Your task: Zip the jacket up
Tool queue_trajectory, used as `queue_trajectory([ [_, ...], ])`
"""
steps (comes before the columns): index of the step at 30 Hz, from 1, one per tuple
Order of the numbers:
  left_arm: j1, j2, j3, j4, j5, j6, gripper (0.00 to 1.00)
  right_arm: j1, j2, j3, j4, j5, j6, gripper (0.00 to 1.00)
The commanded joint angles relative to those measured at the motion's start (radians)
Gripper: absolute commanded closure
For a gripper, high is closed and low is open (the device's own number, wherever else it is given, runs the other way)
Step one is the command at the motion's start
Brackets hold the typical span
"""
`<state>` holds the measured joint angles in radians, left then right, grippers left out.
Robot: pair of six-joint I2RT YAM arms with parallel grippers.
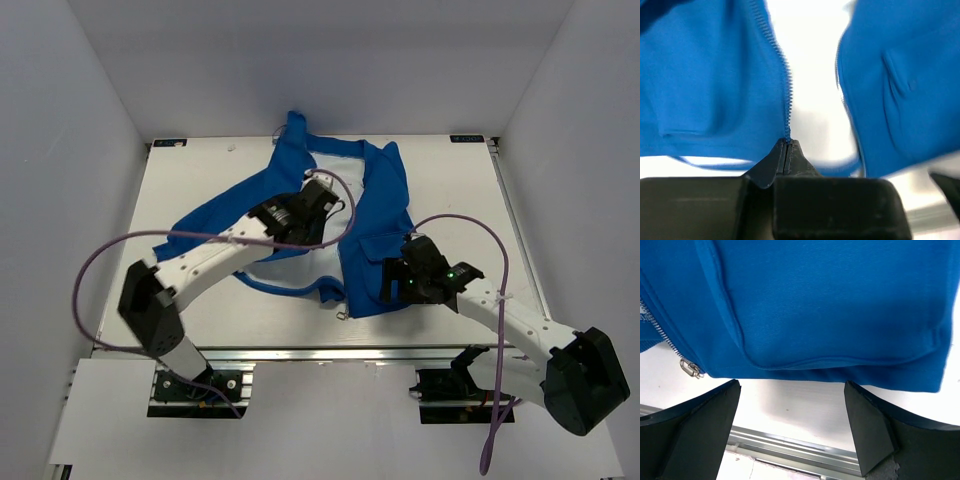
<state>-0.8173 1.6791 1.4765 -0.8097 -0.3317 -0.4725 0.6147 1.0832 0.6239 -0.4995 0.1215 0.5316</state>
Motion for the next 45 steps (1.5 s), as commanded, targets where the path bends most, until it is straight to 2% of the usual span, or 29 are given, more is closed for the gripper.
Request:
queue_trajectory([
  [1,-0.091,-0.177,-0.080,-0.051,0.033,-0.034,1.00,-0.004,0.009,-0.003,0.041,-0.043,-0.016,0.11],
  [6,-0.268,-0.237,-0.221,-0.071,0.088,-0.164,1.00,-0.006,0.009,-0.010,0.052,-0.052,-0.016,0.11],
  [8,-0.308,-0.234,-0.277,-0.048,0.105,-0.214,1.00,-0.006,0.011,-0.015,0.049,-0.048,-0.006,0.11],
  [11,-0.313,-0.228,-0.389,0.024,0.140,-0.270,1.00,-0.006,0.009,-0.021,0.047,-0.052,0.011,0.11],
  [13,-0.315,-0.233,-0.449,0.081,0.166,-0.279,0.81,-0.006,0.000,-0.023,0.047,-0.060,0.019,0.11],
  [14,-0.315,-0.239,-0.459,0.111,0.174,-0.281,0.63,-0.006,-0.014,-0.024,0.050,-0.062,0.019,0.11],
  [15,-0.315,-0.242,-0.469,0.124,0.180,-0.281,0.56,-0.006,-0.020,-0.024,0.052,-0.063,0.019,0.11],
  [17,-0.316,-0.248,-0.475,0.132,0.184,-0.272,0.36,-0.006,-0.034,-0.024,0.053,-0.057,0.013,0.11],
  [18,-0.316,-0.258,-0.473,0.126,0.180,-0.270,0.20,-0.006,-0.045,-0.021,0.053,-0.057,0.013,0.11],
  [20,-0.315,-0.272,-0.466,0.116,0.158,-0.268,0.04,-0.006,-0.060,-0.020,0.055,-0.074,0.010,0.11],
  [21,-0.316,-0.292,-0.466,0.104,0.151,-0.268,0.02,-0.004,-0.066,-0.020,0.059,-0.091,0.001,0.11],
  [25,-0.315,-0.363,-0.467,0.043,0.062,-0.298,0.02,-0.004,-0.089,-0.042,0.108,-0.221,-0.028,0.11],
  [28,-0.307,-0.444,-0.479,0.007,-0.042,-0.334,0.02,0.017,-0.103,-0.050,0.136,-0.238,-0.030,0.11],
  [34,-0.172,-0.526,-0.610,0.168,0.004,-0.310,0.02,0.157,-0.031,-0.020,0.157,-0.159,0.002,0.11],
  [37,-0.078,-0.493,-0.669,0.330,0.002,-0.261,0.02,0.191,0.055,-0.016,0.186,-0.137,0.014,0.11],
  [39,-0.013,-0.463,-0.682,0.404,0.092,-0.221,0.02,0.189,0.081,-0.024,0.217,-0.128,0.024,0.11],
  [40,0.012,-0.441,-0.679,0.437,0.155,-0.209,0.02,0.186,0.093,-0.023,0.228,-0.071,0.025,0.11],
  [44,0.056,-0.277,-0.616,0.504,0.169,-0.147,0.02,0.166,0.197,0.031,0.182,0.058,0.047,0.11],
  [45,0.064,-0.195,-0.595,0.503,0.166,-0.140,0.02,0.157,0.217,0.040,0.184,0.069,0.041,0.11],
])
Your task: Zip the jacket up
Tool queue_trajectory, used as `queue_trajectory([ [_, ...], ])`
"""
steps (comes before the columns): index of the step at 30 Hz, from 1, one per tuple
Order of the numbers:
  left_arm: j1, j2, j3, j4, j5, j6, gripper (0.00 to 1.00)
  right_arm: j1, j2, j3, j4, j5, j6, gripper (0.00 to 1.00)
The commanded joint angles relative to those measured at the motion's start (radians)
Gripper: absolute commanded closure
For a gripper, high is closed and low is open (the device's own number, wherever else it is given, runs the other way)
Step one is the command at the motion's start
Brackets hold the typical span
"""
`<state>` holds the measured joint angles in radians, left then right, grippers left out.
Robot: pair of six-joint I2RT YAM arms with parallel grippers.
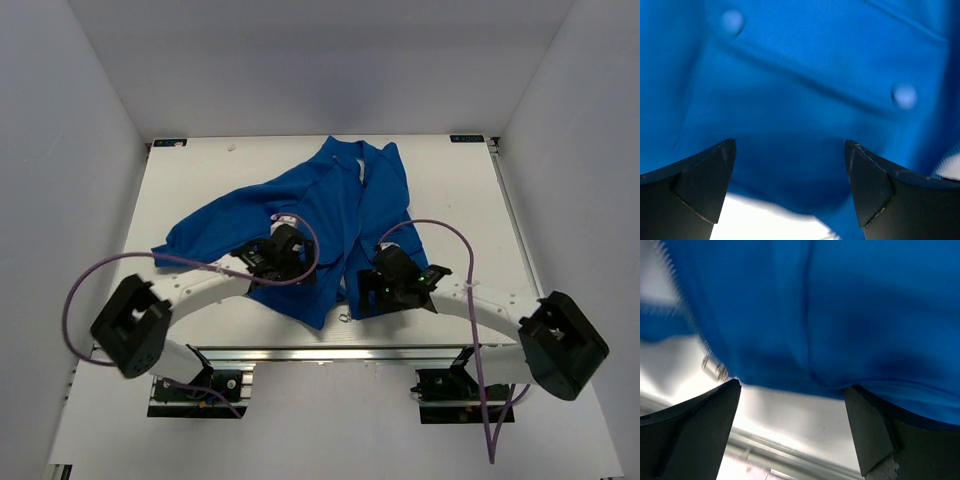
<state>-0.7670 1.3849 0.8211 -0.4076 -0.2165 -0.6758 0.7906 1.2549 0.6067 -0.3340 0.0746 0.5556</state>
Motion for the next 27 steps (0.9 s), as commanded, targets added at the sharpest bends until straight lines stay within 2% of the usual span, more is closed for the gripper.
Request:
queue_trajectory([
  [1,0.024,0.139,0.081,0.101,0.055,0.065,0.02,-0.031,0.064,0.067,0.024,0.120,0.015,0.11],
  [4,0.104,0.280,0.136,0.116,0.110,0.076,0.02,-0.131,0.132,0.064,0.047,0.049,0.026,0.11],
  [6,0.187,0.330,0.148,0.159,0.212,0.076,0.02,-0.250,0.170,0.051,0.069,0.001,0.017,0.11],
  [8,0.231,0.391,0.182,0.173,0.216,0.093,0.02,-0.339,0.192,0.050,0.079,-0.021,-0.017,0.11],
  [12,0.239,0.488,0.298,0.145,0.226,0.142,0.02,-0.390,0.227,0.114,0.067,0.025,-0.083,0.11],
  [15,0.239,0.557,0.393,0.121,0.288,0.165,0.02,-0.392,0.241,0.172,0.082,-0.041,-0.163,0.11],
  [16,0.239,0.563,0.403,0.113,0.316,0.165,0.02,-0.390,0.230,0.174,0.108,-0.109,-0.177,0.11],
  [19,0.239,0.510,0.365,0.130,0.330,0.160,0.02,-0.377,0.085,0.134,0.165,-0.174,-0.223,0.11],
  [23,0.238,0.360,0.291,0.109,0.310,0.151,0.02,-0.343,-0.067,0.085,0.147,-0.211,-0.302,0.11],
  [27,0.238,0.154,0.205,0.084,0.330,0.151,0.02,-0.341,-0.236,0.001,0.214,-0.376,-0.309,0.11],
])
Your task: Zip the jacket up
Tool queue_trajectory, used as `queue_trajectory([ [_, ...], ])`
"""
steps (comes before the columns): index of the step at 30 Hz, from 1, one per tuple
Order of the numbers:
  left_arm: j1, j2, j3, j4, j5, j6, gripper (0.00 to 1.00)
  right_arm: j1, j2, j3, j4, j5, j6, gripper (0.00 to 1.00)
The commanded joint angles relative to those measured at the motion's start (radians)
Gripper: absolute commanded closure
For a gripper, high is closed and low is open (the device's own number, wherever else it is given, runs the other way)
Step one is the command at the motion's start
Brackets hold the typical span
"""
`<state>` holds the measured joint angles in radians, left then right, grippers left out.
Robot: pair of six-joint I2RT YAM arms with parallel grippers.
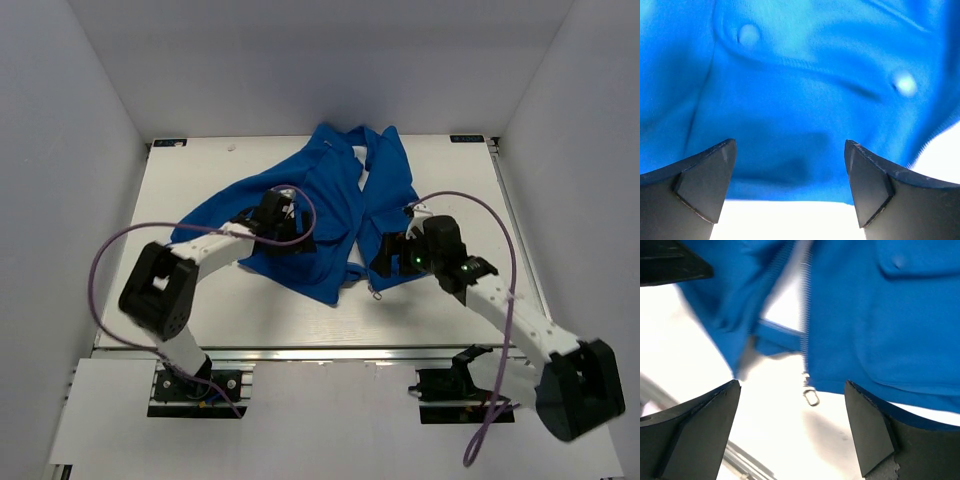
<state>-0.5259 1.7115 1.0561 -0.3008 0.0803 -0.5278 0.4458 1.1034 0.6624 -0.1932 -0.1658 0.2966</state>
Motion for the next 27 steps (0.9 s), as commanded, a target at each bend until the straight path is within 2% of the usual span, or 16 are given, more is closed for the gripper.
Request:
queue_trajectory([
  [1,-0.003,-0.206,-0.068,-0.037,0.032,0.000,0.02,0.004,-0.153,-0.070,0.093,-0.143,-0.053,0.11],
  [4,-0.003,-0.324,-0.129,-0.041,0.018,-0.020,0.02,0.002,-0.258,-0.115,0.175,-0.153,-0.033,0.11],
  [6,-0.003,-0.369,-0.175,-0.040,0.024,-0.027,0.02,0.002,-0.283,-0.138,0.231,-0.123,0.024,0.11],
  [8,-0.003,-0.415,-0.197,-0.049,0.016,-0.032,0.02,0.001,-0.277,-0.138,0.226,-0.112,0.004,0.11],
  [12,-0.003,-0.443,-0.194,-0.112,-0.019,-0.032,0.02,0.005,-0.147,-0.087,0.012,0.055,-0.013,0.11],
  [14,-0.003,-0.449,-0.200,-0.126,-0.037,-0.031,0.02,0.013,-0.052,-0.038,-0.073,0.072,-0.013,0.11],
  [16,-0.003,-0.449,-0.202,-0.133,-0.043,-0.031,0.02,0.021,0.001,-0.024,-0.086,0.072,-0.022,0.11],
  [21,-0.003,-0.431,-0.203,-0.129,-0.016,-0.021,0.02,0.143,0.117,0.011,-0.114,0.328,-0.022,0.10],
  [23,-0.003,-0.425,-0.202,-0.123,-0.010,-0.018,0.02,0.172,0.145,0.025,-0.112,0.380,-0.017,0.11],
  [25,-0.003,-0.411,-0.194,-0.118,-0.008,-0.015,0.02,0.185,0.203,0.049,-0.118,0.422,-0.014,0.14],
  [27,-0.003,-0.395,-0.188,-0.124,-0.010,-0.011,0.02,0.189,0.257,0.072,-0.127,0.436,-0.001,0.24],
])
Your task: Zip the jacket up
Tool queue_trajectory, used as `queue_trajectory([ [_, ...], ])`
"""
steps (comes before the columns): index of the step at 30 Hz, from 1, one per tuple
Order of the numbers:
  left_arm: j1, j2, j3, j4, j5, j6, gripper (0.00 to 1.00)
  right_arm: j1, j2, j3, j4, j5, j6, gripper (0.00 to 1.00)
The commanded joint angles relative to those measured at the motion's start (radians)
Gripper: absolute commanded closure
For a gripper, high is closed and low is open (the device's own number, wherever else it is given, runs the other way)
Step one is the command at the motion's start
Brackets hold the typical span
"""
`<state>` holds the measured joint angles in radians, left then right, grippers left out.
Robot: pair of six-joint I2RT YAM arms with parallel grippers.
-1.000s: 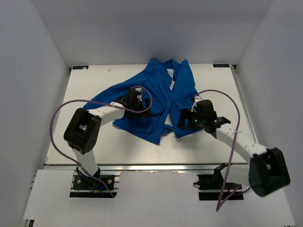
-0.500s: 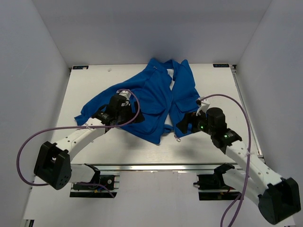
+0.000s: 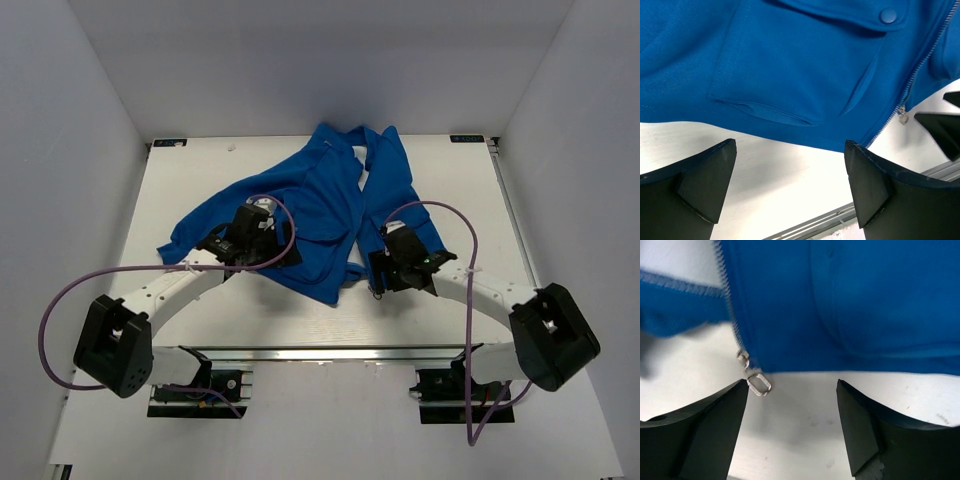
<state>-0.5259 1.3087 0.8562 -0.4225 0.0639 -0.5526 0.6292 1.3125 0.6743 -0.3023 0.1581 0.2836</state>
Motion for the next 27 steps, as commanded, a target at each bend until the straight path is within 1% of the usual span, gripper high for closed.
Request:
queue_trajectory([
  [1,-0.003,0.012,0.017,-0.005,0.005,0.017,0.02,0.007,0.063,0.065,-0.018,0.109,0.011,0.25],
  [3,-0.003,0.020,0.018,-0.015,-0.002,0.022,0.02,0.018,0.091,0.071,-0.015,0.106,0.009,0.26],
  [11,-0.003,0.035,0.020,-0.010,-0.001,0.028,0.02,0.024,0.120,0.080,0.046,0.095,-0.007,0.26],
  [19,-0.003,0.035,0.020,-0.007,-0.001,0.029,0.02,0.027,0.100,0.070,0.055,0.037,-0.040,0.25],
  [24,-0.003,0.037,0.018,-0.007,0.002,0.033,0.02,0.027,0.143,0.070,0.065,0.058,-0.047,0.25],
  [27,-0.003,0.031,0.014,-0.002,0.007,0.033,0.02,0.027,0.192,0.111,0.039,0.080,-0.040,0.25],
])
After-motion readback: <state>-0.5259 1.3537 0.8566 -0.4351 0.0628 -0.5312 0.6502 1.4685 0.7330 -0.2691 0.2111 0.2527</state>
